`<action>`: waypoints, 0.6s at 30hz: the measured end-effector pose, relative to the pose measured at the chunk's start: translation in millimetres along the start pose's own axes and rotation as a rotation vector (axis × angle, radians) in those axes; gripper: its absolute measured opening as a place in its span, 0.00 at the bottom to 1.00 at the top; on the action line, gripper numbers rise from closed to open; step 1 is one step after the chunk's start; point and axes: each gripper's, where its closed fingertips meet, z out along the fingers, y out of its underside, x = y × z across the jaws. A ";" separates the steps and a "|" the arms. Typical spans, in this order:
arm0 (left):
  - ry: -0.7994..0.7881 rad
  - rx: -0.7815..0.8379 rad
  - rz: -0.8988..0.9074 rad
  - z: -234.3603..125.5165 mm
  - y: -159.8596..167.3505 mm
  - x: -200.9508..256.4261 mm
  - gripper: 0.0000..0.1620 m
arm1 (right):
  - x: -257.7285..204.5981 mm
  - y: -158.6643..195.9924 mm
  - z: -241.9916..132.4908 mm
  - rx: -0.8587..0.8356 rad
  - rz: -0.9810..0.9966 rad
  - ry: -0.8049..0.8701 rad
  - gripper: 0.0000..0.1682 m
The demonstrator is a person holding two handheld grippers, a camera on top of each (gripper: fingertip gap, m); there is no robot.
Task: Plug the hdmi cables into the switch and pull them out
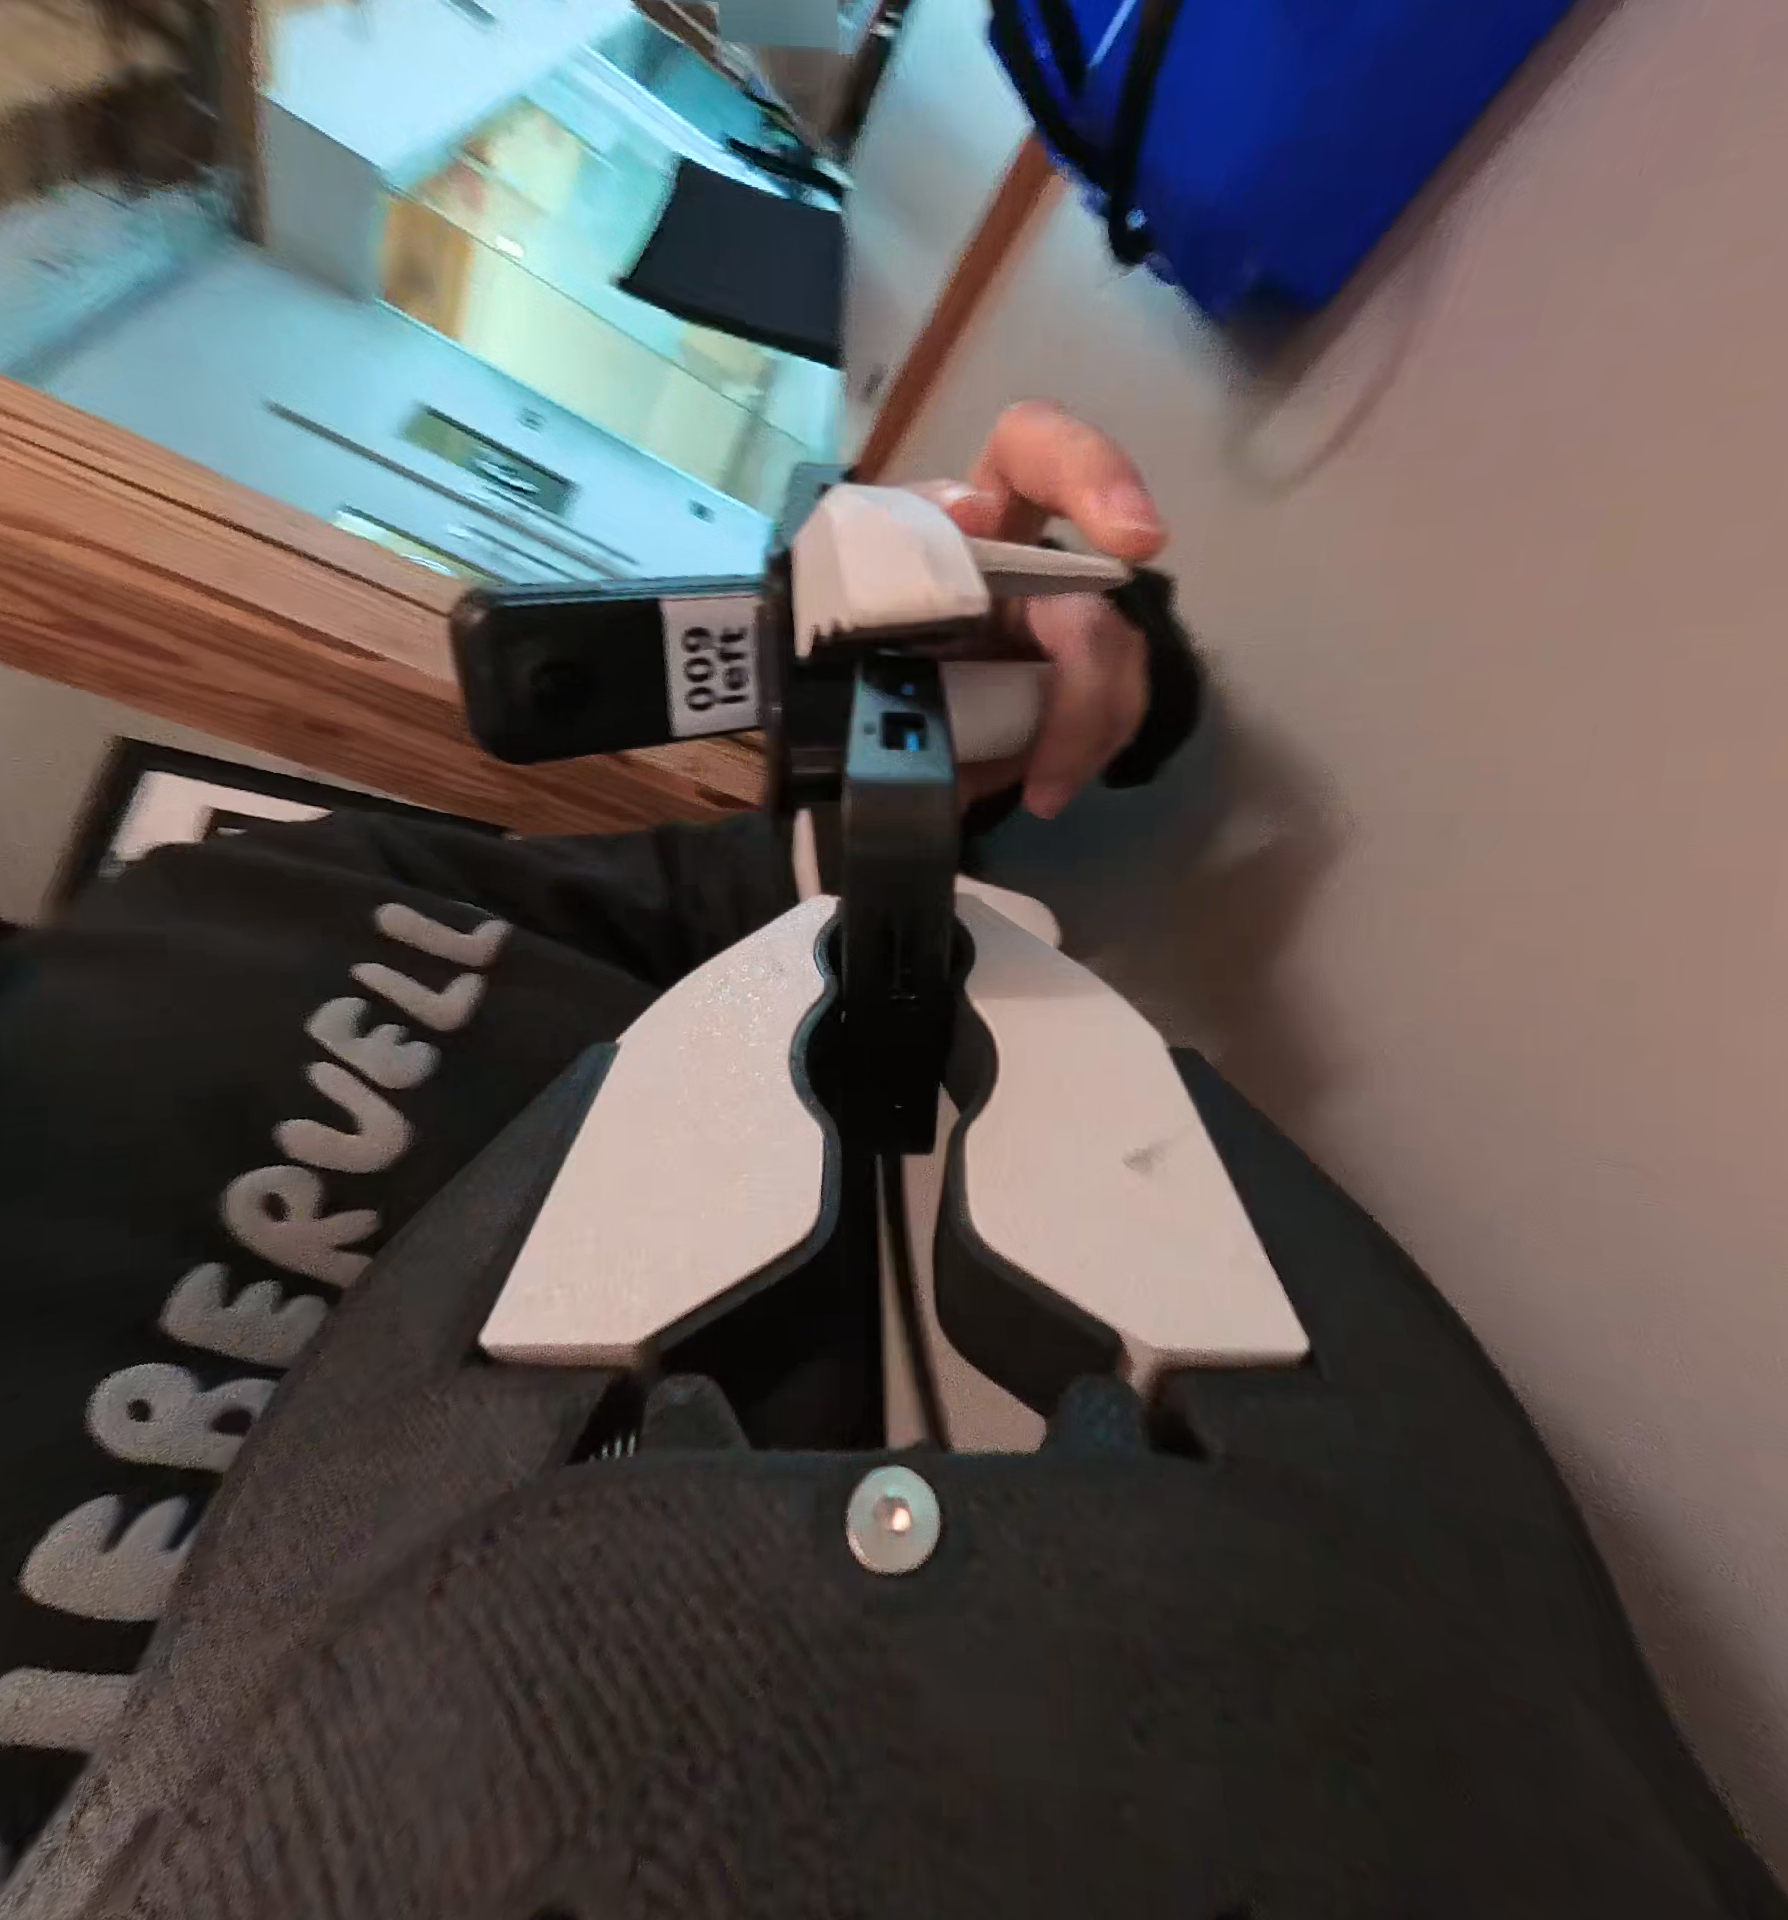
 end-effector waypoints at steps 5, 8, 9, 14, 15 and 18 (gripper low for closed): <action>-0.063 0.097 -0.099 -7.2 -15.0 -16.1 0.54 | 15.3 -69.7 -102.5 0.087 -0.239 0.450 0.08; -0.088 0.078 -0.140 -9.3 -11.1 -23.9 0.51 | 42.2 -119.7 -219.8 -0.091 -0.568 1.020 0.08; -0.093 0.066 -0.145 -9.1 -9.2 -25.0 0.50 | 51.0 -136.5 -262.4 -0.193 -0.687 1.216 0.08; -0.091 -0.010 -0.153 -5.5 2.8 -24.1 0.48 | 119.7 -151.4 -384.0 -0.771 -0.716 1.570 0.08; -0.088 -0.022 -0.150 -5.2 4.7 -23.5 0.48 | 135.6 -147.8 -389.7 -0.838 -0.702 1.575 0.09; -0.088 -0.043 -0.160 -5.2 8.6 -24.1 0.47 | 173.0 -145.4 -392.0 -0.975 -0.797 1.594 0.08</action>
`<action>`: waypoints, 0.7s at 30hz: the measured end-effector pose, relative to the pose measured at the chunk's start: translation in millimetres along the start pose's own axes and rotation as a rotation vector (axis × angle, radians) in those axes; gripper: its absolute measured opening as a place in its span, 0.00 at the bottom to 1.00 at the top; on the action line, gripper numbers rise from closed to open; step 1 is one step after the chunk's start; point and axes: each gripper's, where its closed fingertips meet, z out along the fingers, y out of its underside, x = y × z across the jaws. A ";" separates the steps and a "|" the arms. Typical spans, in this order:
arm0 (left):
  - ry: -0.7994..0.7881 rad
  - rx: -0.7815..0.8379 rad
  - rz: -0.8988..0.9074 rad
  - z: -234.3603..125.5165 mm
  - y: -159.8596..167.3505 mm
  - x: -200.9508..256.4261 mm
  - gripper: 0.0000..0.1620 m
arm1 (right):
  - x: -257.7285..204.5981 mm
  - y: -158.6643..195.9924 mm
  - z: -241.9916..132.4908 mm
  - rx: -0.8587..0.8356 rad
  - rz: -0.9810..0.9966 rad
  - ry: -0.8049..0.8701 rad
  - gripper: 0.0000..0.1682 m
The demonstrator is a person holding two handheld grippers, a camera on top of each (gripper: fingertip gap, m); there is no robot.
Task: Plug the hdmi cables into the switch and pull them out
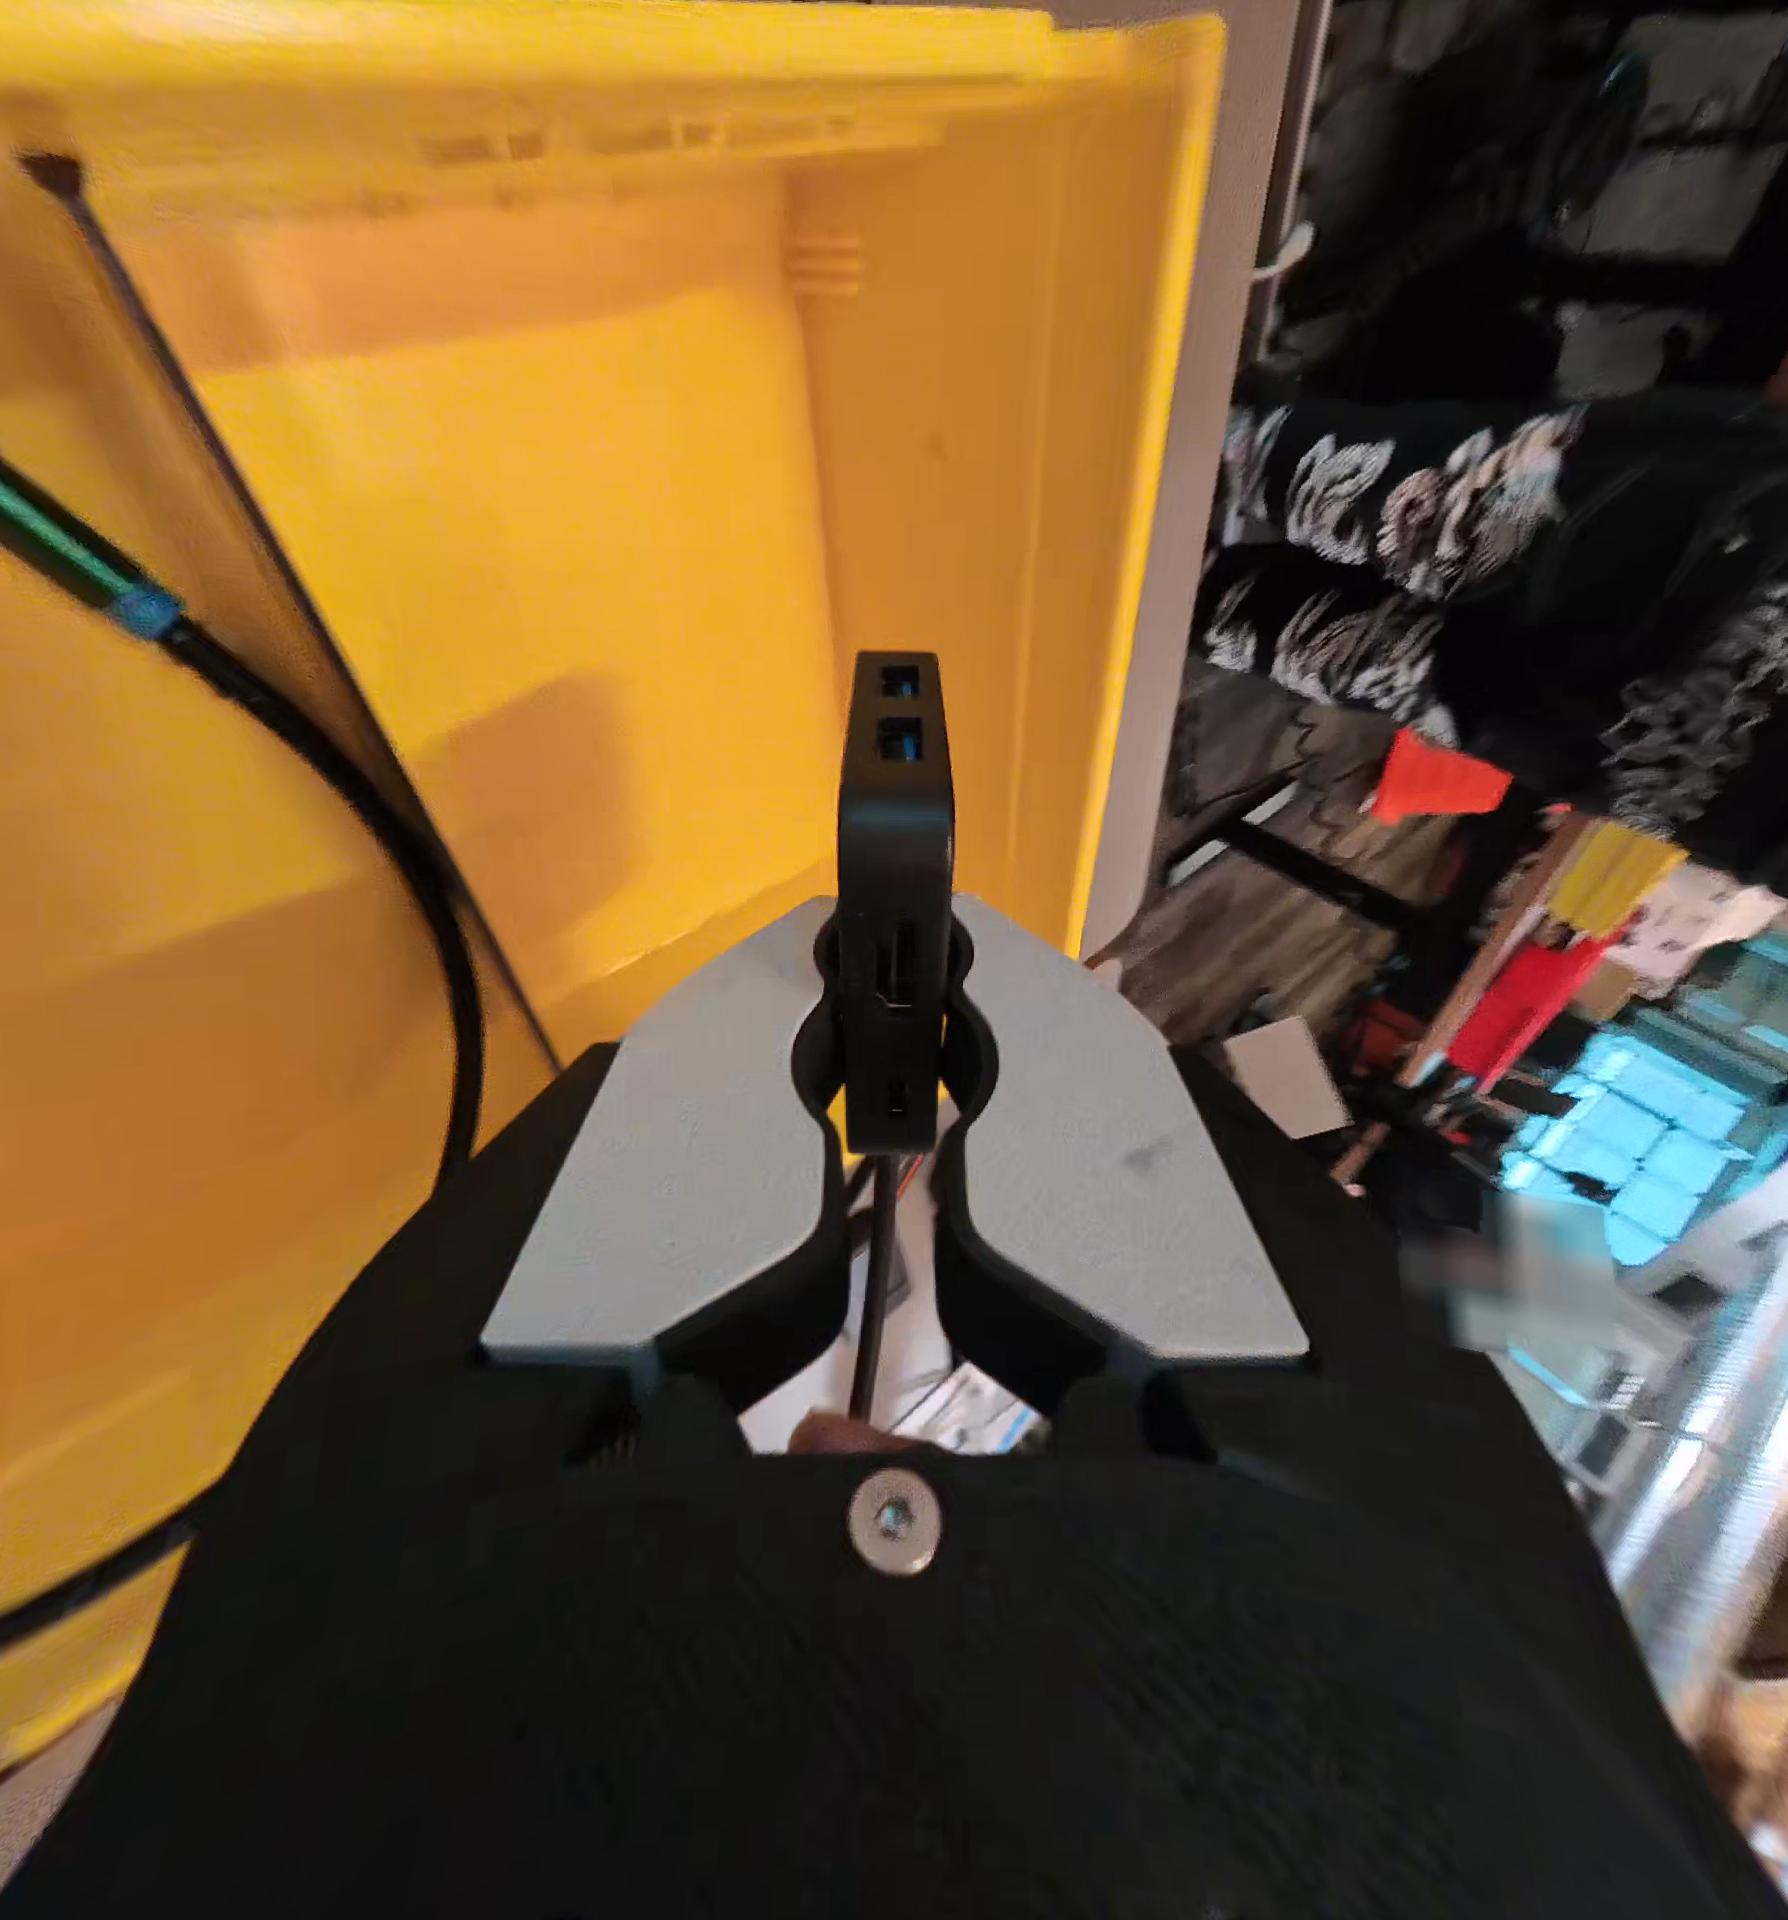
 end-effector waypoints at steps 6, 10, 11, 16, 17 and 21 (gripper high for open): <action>-0.024 -0.037 -0.042 -0.6 7.9 -6.8 0.40 | 12.0 -42.4 26.1 0.121 -0.067 0.144 0.08; -0.015 -0.041 -0.075 -0.6 8.9 -7.6 0.43 | 18.6 -60.6 35.1 0.165 -0.196 0.247 0.08; -0.012 -0.044 -0.075 -0.6 9.6 -7.4 0.43 | 16.3 -61.1 40.3 0.169 -0.187 0.233 0.08; -0.014 -0.079 -0.092 0.6 16.8 -8.8 0.42 | -2.6 -45.6 66.0 0.107 -0.089 0.130 0.27; -0.014 -0.092 -0.099 0.8 18.9 -9.2 0.43 | -7.1 -48.5 63.9 0.145 -0.047 0.086 0.29; 0.003 -0.091 -0.106 2.1 19.0 -6.4 0.43 | 1.9 -53.5 38.2 0.291 0.120 0.069 0.33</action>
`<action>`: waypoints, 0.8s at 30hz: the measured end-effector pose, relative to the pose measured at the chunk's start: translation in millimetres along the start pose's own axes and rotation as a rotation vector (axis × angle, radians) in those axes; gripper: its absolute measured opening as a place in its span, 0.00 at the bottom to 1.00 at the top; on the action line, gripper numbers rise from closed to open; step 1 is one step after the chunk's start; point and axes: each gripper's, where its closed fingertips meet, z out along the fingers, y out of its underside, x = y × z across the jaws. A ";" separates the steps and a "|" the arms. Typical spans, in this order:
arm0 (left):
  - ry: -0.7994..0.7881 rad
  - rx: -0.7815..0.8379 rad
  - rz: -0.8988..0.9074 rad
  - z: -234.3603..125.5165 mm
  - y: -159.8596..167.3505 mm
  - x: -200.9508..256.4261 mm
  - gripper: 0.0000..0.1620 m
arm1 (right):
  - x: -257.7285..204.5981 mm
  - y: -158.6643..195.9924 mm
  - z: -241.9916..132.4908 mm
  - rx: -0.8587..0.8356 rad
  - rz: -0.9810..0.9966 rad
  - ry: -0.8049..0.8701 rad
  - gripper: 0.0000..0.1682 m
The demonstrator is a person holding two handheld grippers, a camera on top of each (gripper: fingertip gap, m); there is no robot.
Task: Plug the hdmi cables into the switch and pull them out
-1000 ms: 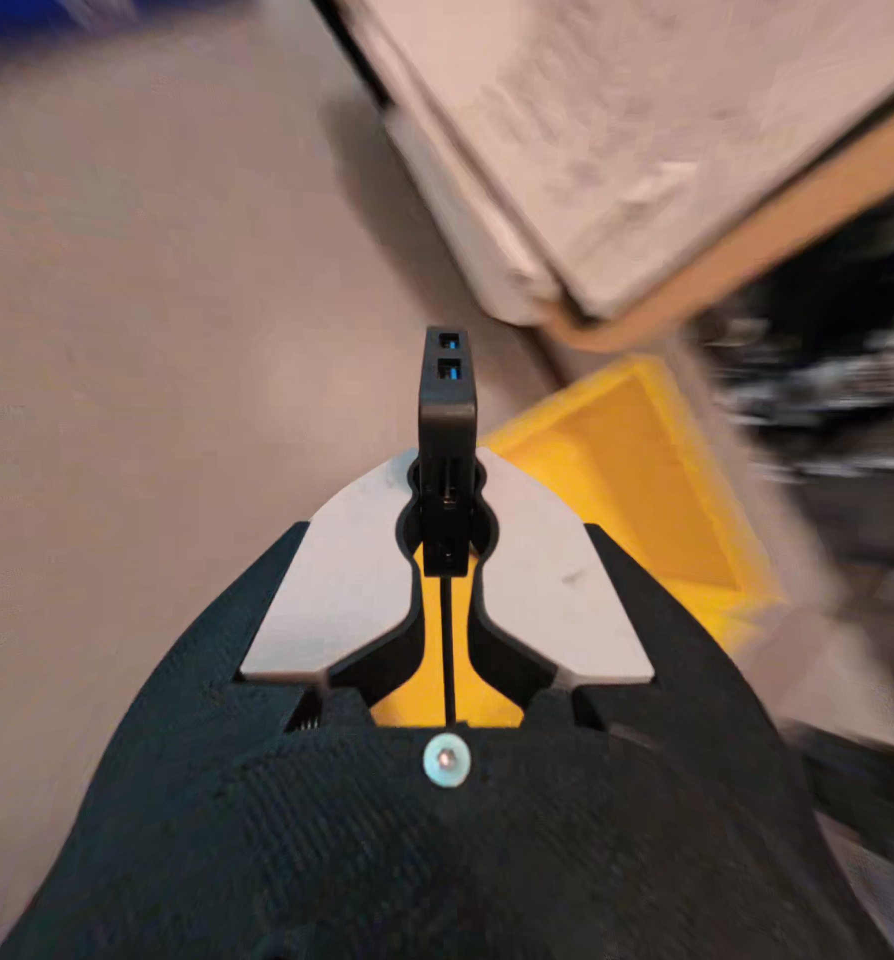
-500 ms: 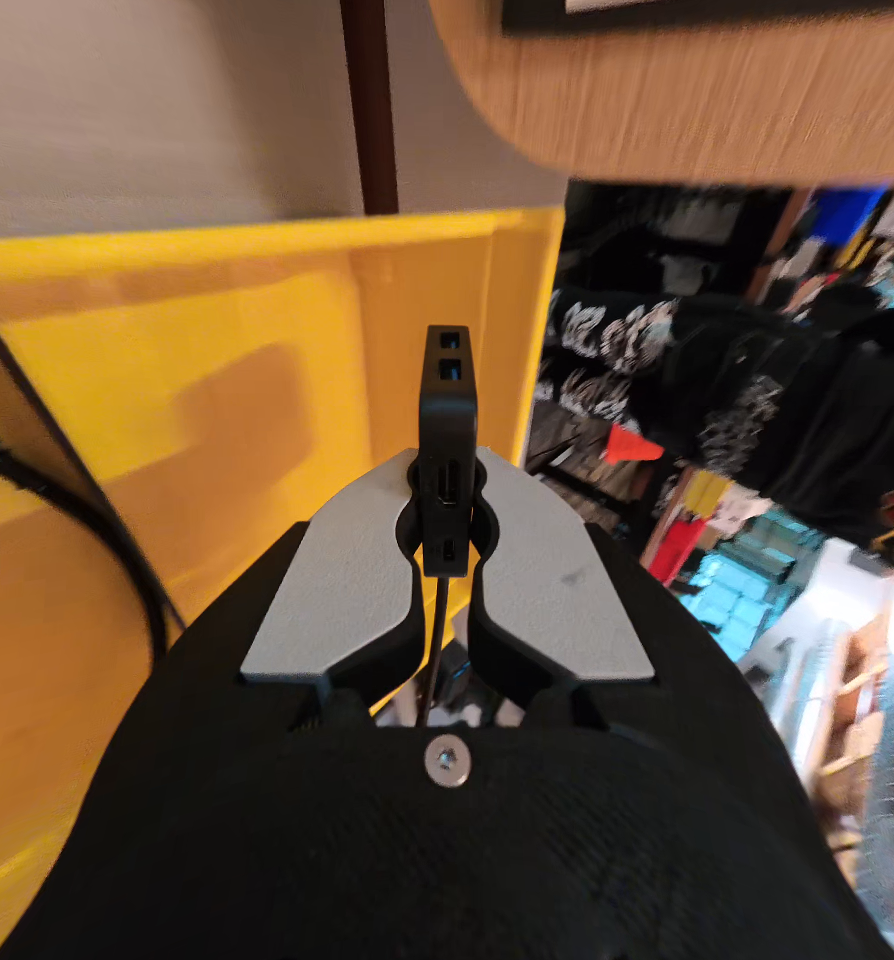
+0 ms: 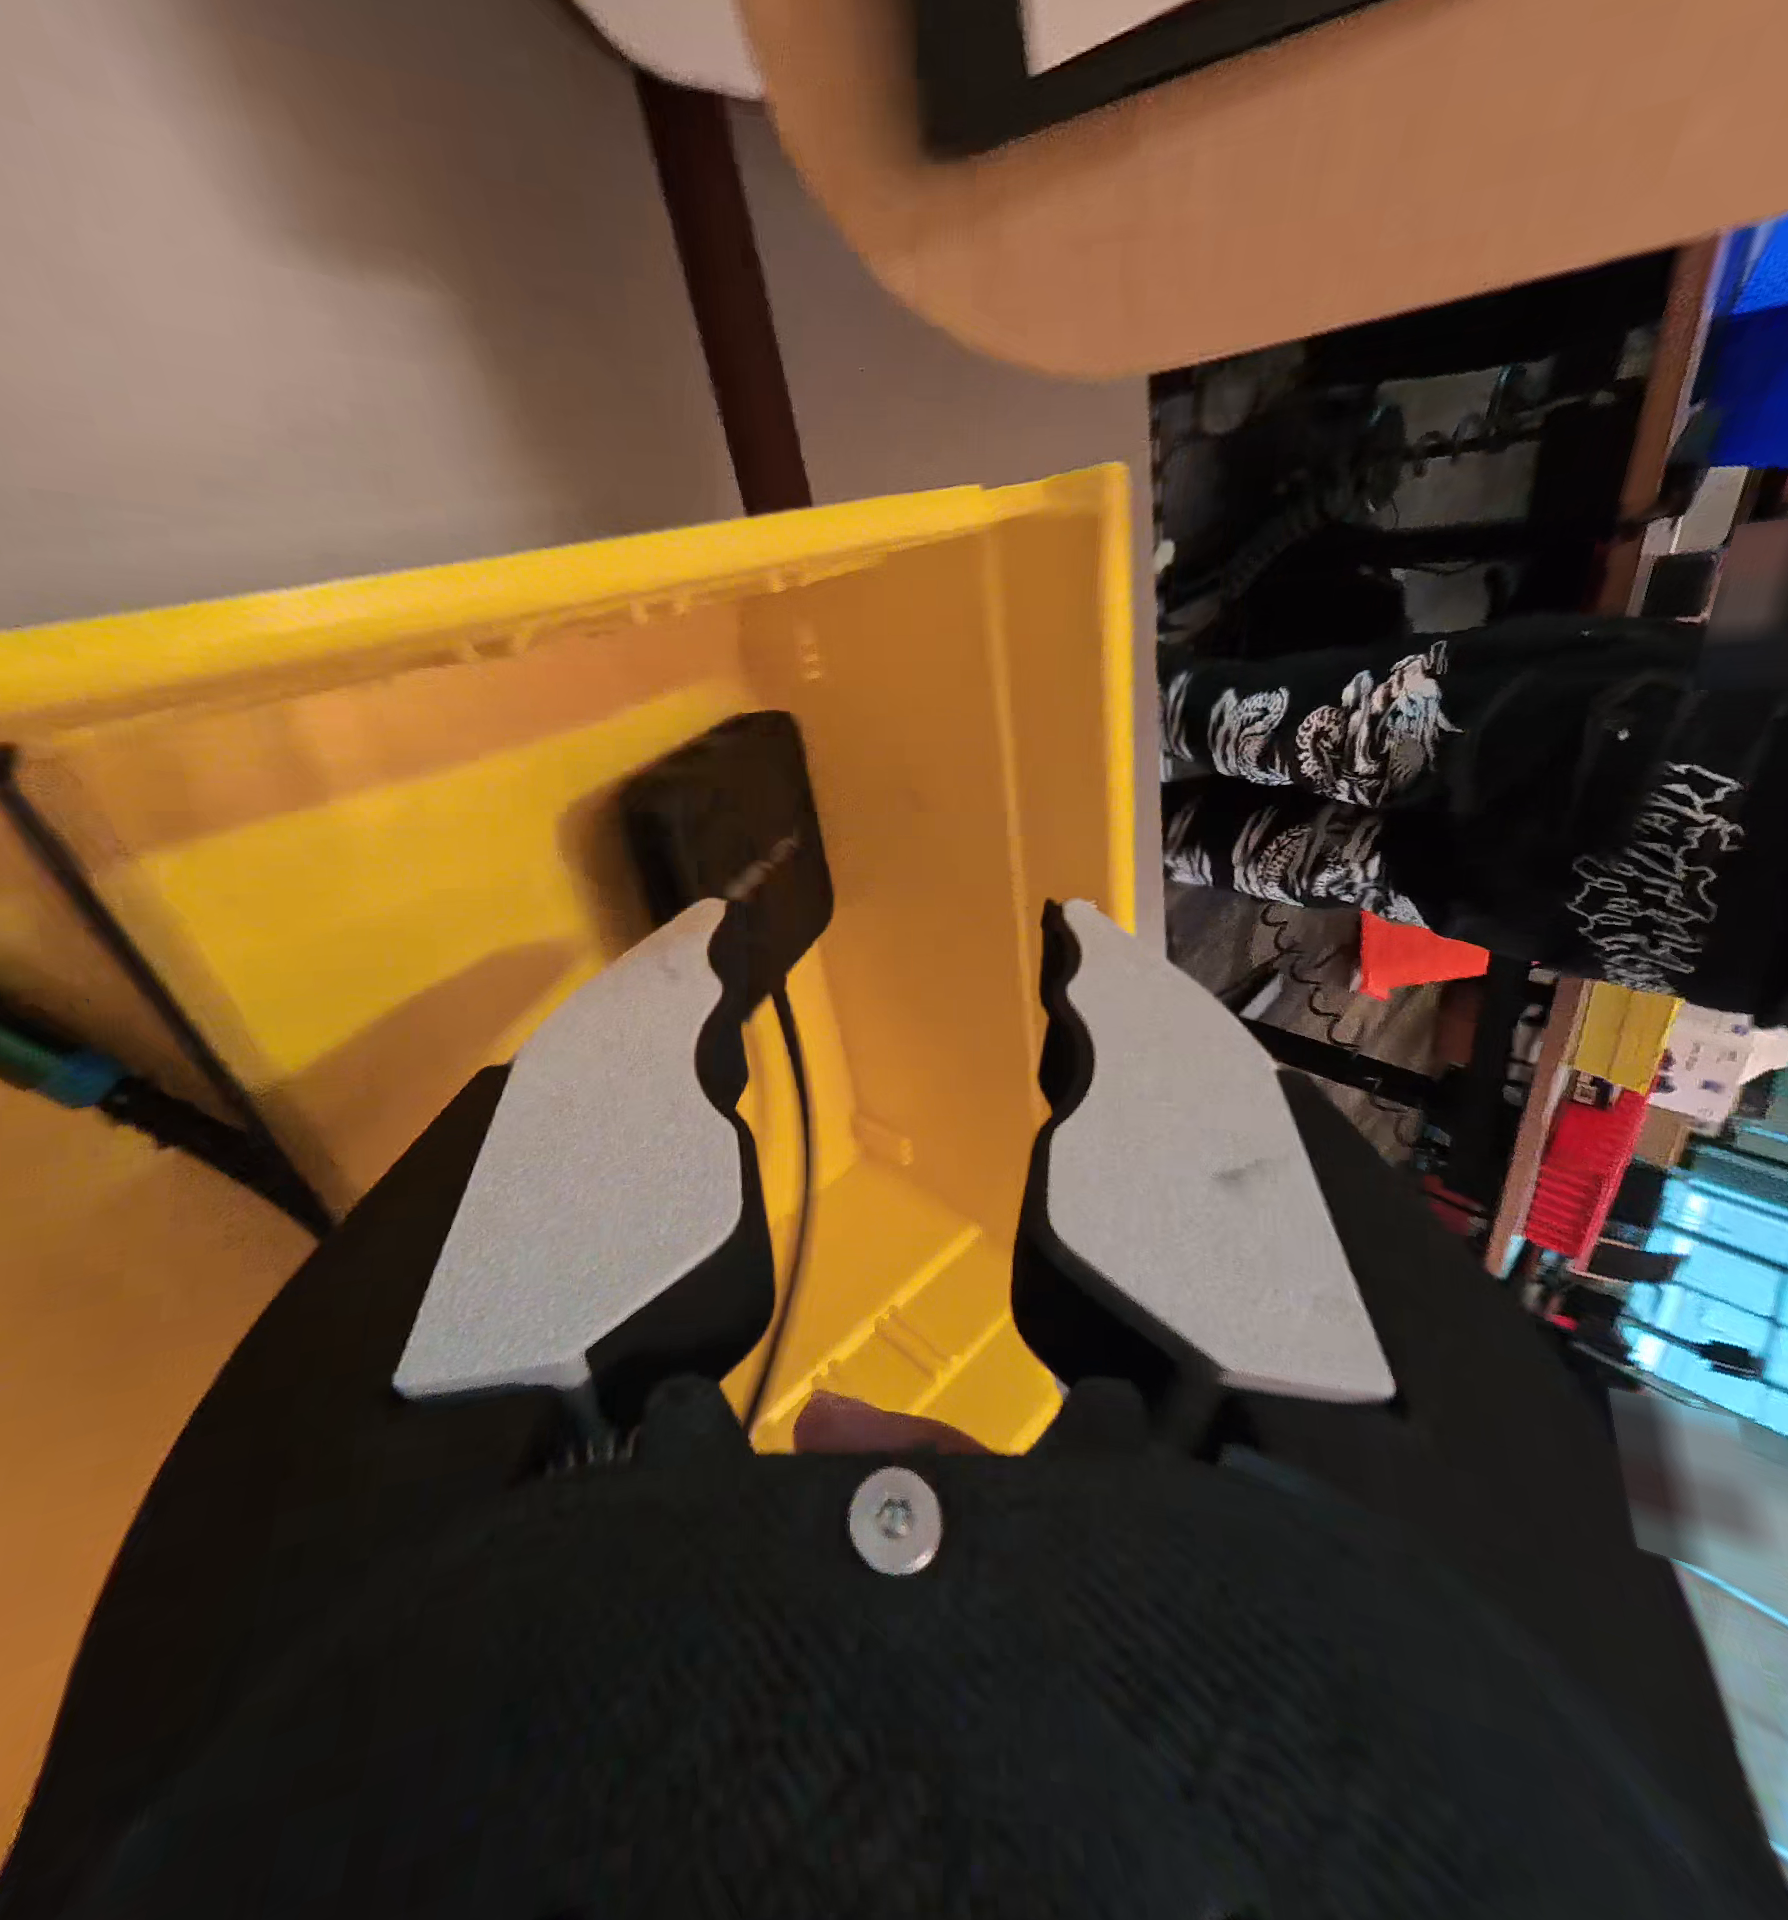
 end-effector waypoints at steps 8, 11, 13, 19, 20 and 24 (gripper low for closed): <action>-0.064 0.010 0.003 -3.4 -2.4 -11.1 0.44 | -27.1 -41.1 -122.4 0.326 0.500 0.093 0.47; -0.151 0.077 -0.028 -12.9 -16.7 -26.2 0.43 | -91.2 -70.3 -180.5 0.576 0.599 0.023 0.47; -0.263 0.131 -0.070 -28.2 -36.0 -44.0 0.42 | -134.0 -73.8 -202.4 0.648 0.646 -0.012 0.46; -0.845 -0.305 -0.031 -131.2 -59.5 -166.0 0.43 | -207.6 -34.6 -223.8 0.554 0.742 0.040 0.47; -0.883 -0.413 -0.044 -144.2 -58.3 -185.1 0.44 | -213.4 -35.0 -226.1 0.560 0.747 0.024 0.47; -0.969 -0.627 -0.146 -165.3 -54.8 -255.5 0.48 | -219.4 -42.3 -233.3 0.601 0.762 -0.007 0.47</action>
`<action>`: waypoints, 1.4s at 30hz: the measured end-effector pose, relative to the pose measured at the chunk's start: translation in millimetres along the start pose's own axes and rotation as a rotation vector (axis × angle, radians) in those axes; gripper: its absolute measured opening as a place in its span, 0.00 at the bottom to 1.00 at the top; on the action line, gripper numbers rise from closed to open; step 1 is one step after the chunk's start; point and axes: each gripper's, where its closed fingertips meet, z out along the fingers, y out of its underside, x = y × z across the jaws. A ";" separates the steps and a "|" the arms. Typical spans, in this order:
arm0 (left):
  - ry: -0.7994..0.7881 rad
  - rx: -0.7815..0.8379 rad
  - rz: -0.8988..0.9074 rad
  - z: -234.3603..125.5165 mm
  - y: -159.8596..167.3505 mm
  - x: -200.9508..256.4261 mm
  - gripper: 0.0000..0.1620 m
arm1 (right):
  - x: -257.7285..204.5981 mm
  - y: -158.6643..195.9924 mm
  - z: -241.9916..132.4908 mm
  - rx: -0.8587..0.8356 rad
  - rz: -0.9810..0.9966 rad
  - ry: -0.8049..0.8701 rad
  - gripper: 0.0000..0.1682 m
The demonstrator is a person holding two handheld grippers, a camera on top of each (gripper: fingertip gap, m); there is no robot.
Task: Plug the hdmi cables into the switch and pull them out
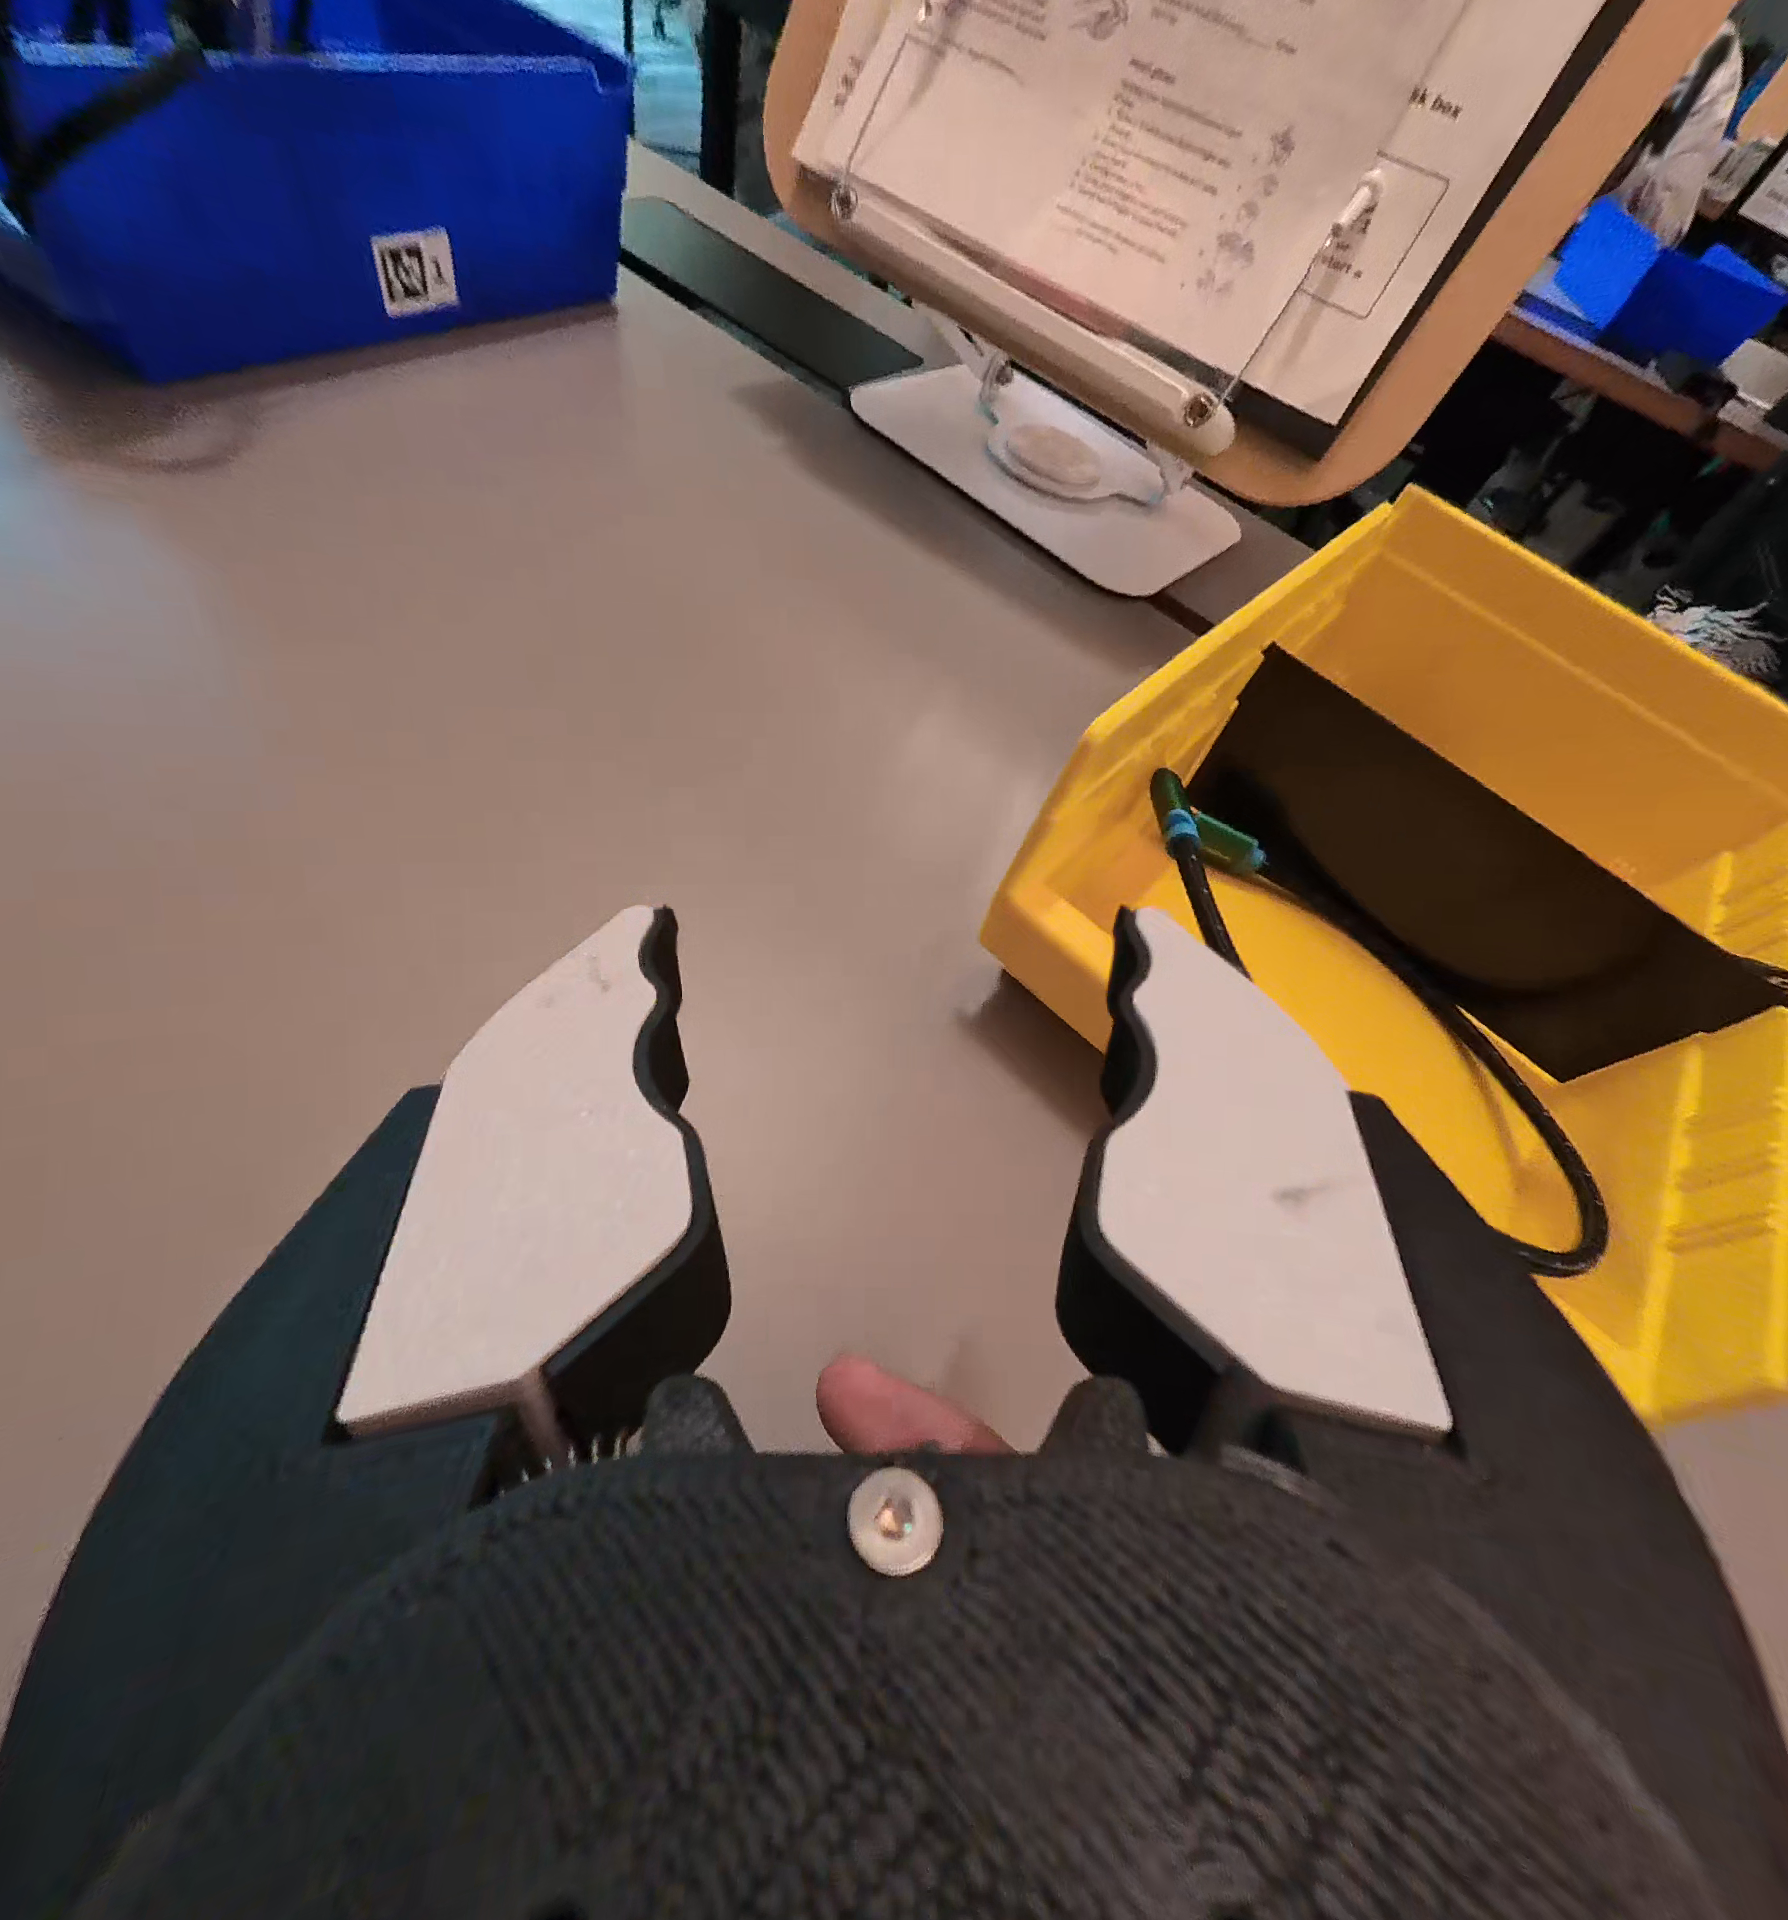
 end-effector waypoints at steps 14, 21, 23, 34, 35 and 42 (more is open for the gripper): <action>0.130 -0.813 -0.276 80.5 82.7 12.0 0.43 | -35.1 -23.1 -11.3 0.090 -0.014 -0.175 0.46; 0.133 -0.784 -0.082 67.8 68.9 12.7 0.25 | -24.7 -24.9 -22.7 0.124 -0.023 -0.166 0.45; 0.144 -0.697 0.019 53.5 41.2 11.0 0.24 | -18.5 -21.7 -23.9 0.124 -0.004 -0.157 0.45; -0.338 0.068 0.601 -129.3 -159.4 7.0 0.13 | -27.1 -48.9 -21.5 0.298 0.189 -0.274 0.42; -0.397 0.141 0.659 -150.2 -172.8 17.6 0.13 | -34.1 -56.5 -22.6 0.326 0.210 -0.307 0.42; -0.742 0.555 1.173 -247.4 -206.6 136.7 0.13 | -109.7 -145.1 -74.3 0.676 0.365 -0.689 0.42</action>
